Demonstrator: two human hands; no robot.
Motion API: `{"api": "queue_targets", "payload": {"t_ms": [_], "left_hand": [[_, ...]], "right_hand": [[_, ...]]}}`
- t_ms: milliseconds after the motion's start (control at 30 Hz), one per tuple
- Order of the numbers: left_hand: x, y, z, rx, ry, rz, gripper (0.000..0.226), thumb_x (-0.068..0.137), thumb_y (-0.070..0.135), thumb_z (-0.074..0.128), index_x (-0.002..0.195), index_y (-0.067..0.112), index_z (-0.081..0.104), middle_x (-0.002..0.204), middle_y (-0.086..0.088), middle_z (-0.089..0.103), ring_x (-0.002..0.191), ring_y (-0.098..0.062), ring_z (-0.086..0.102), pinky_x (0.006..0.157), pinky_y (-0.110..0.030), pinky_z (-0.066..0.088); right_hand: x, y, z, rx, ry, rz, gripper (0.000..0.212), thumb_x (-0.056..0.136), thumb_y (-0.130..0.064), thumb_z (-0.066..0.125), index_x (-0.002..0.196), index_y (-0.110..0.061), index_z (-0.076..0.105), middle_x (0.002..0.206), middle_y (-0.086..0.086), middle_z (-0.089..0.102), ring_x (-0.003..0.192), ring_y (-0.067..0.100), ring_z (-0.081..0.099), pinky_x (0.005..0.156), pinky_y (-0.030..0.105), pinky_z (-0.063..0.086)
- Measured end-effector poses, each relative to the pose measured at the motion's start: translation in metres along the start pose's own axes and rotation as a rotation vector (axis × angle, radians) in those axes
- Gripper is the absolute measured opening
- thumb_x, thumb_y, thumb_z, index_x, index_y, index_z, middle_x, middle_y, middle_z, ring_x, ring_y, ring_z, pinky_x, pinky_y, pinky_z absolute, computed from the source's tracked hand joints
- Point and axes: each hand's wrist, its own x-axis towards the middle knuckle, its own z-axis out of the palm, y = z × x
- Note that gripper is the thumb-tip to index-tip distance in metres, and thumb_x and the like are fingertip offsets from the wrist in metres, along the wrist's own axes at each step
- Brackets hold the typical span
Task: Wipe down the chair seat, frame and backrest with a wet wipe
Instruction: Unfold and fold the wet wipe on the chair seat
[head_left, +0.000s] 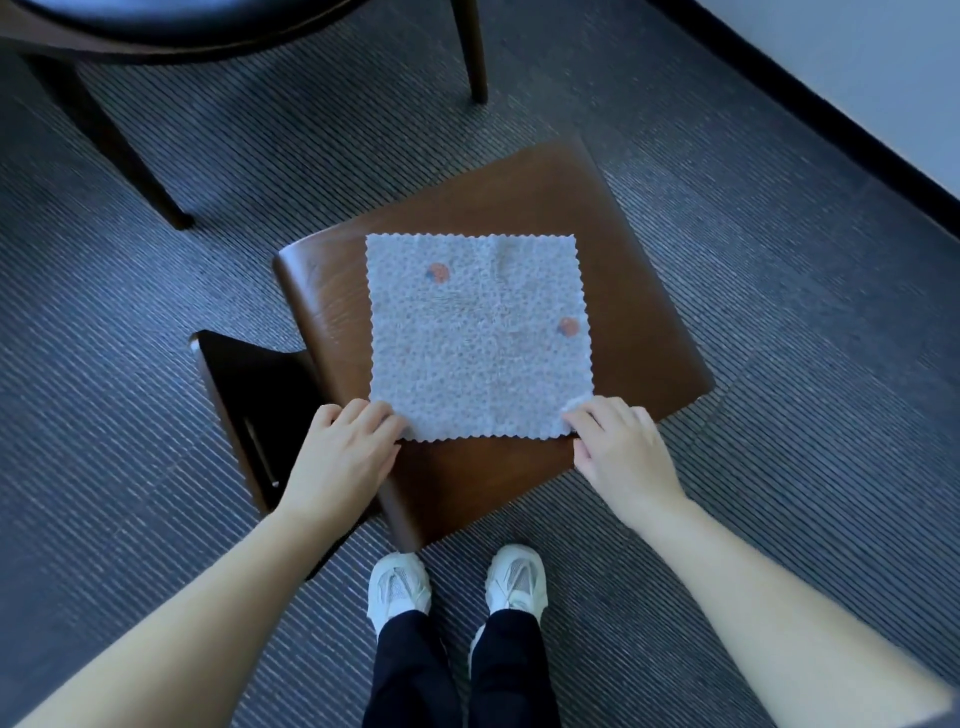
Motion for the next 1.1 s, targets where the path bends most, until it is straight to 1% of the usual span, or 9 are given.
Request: {"api": "queue_targets", "payload": {"t_ms": [133,233,333,433,533,633,767,900,1100], "left_hand": [[0.011,0.001,-0.003,-0.003,-0.052,-0.014,0.009,0.083,0.010,0.054,0.077,0.015,0.057,0.077,0.000,0.052,0.070,-0.024,0.052,0.061,-0.038,0.037],[0.009,0.006,-0.018,-0.176,-0.070,-0.049,0.012,0.080,0.017,0.044,0.079,0.015,0.055,0.080,0.003,0.055,0.073,-0.021,0.055,0.062,-0.035,0.039],[0.002,0.012,-0.044,-0.370,-0.114,-0.153,0.008,0.079,0.009,0.051,0.081,0.017,0.052,0.071,0.007,0.052,0.066,-0.017,0.053,0.064,-0.037,0.045],[0.002,0.013,-0.063,-0.519,-0.144,-0.316,0.019,0.080,0.000,0.061,0.091,0.015,0.060,0.083,0.007,0.057,0.081,-0.014,0.057,0.075,-0.033,0.049],[0.021,0.009,-0.073,-0.595,-0.082,-0.440,0.018,0.081,0.003,0.062,0.089,0.019,0.064,0.085,0.006,0.060,0.086,-0.015,0.058,0.079,-0.031,0.046],[0.049,0.004,-0.075,-0.686,-0.052,-0.648,0.007,0.085,0.011,0.062,0.087,0.017,0.062,0.082,0.002,0.062,0.078,-0.013,0.056,0.067,-0.026,0.040],[0.087,-0.011,-0.061,-0.758,-0.024,-0.811,0.010,0.090,0.021,0.059,0.085,0.013,0.057,0.071,-0.002,0.060,0.069,-0.019,0.055,0.064,-0.032,0.042],[0.112,-0.028,-0.045,-0.722,-0.023,-0.875,0.009,0.092,0.021,0.056,0.087,0.013,0.056,0.068,0.005,0.053,0.066,-0.009,0.048,0.060,-0.027,0.035],[0.126,-0.037,-0.034,-0.654,-0.041,-0.868,0.012,0.094,0.021,0.054,0.091,0.012,0.061,0.076,0.004,0.059,0.077,-0.016,0.053,0.068,-0.026,0.035]], "right_hand": [[0.013,0.002,-0.002,-0.016,-0.020,0.018,0.015,0.071,-0.006,0.069,0.082,-0.015,0.063,0.081,-0.001,0.058,0.075,0.021,0.053,0.063,0.033,0.039],[0.013,0.000,-0.015,0.112,-0.042,0.032,0.018,0.069,-0.001,0.065,0.077,-0.016,0.058,0.077,-0.006,0.056,0.074,0.020,0.054,0.067,0.034,0.043],[0.008,0.000,-0.035,0.200,-0.115,0.061,0.021,0.071,0.000,0.061,0.081,-0.018,0.058,0.078,-0.011,0.055,0.077,0.017,0.052,0.075,0.032,0.040],[0.015,0.002,-0.057,0.319,-0.211,0.068,0.016,0.077,-0.004,0.056,0.083,-0.018,0.058,0.085,-0.015,0.049,0.086,0.013,0.047,0.079,0.031,0.040],[0.038,0.003,-0.078,0.536,-0.238,0.162,0.017,0.083,-0.010,0.053,0.075,-0.023,0.047,0.085,-0.017,0.049,0.085,0.007,0.046,0.069,0.027,0.043],[0.070,0.004,-0.086,0.718,-0.286,0.317,0.013,0.089,-0.016,0.050,0.081,-0.026,0.048,0.076,-0.009,0.053,0.059,0.007,0.043,0.054,0.023,0.035],[0.114,0.009,-0.071,0.725,-0.237,0.478,0.011,0.091,-0.018,0.050,0.100,-0.022,0.055,0.073,-0.013,0.047,0.050,0.004,0.040,0.049,0.017,0.032],[0.144,0.013,-0.051,0.685,-0.186,0.583,0.015,0.092,-0.017,0.051,0.077,-0.016,0.050,0.064,-0.010,0.042,0.051,0.007,0.035,0.042,0.014,0.027],[0.151,0.010,-0.035,0.671,-0.175,0.639,0.017,0.091,-0.016,0.048,0.075,-0.015,0.049,0.063,-0.003,0.045,0.051,0.010,0.035,0.047,0.021,0.028]]}}
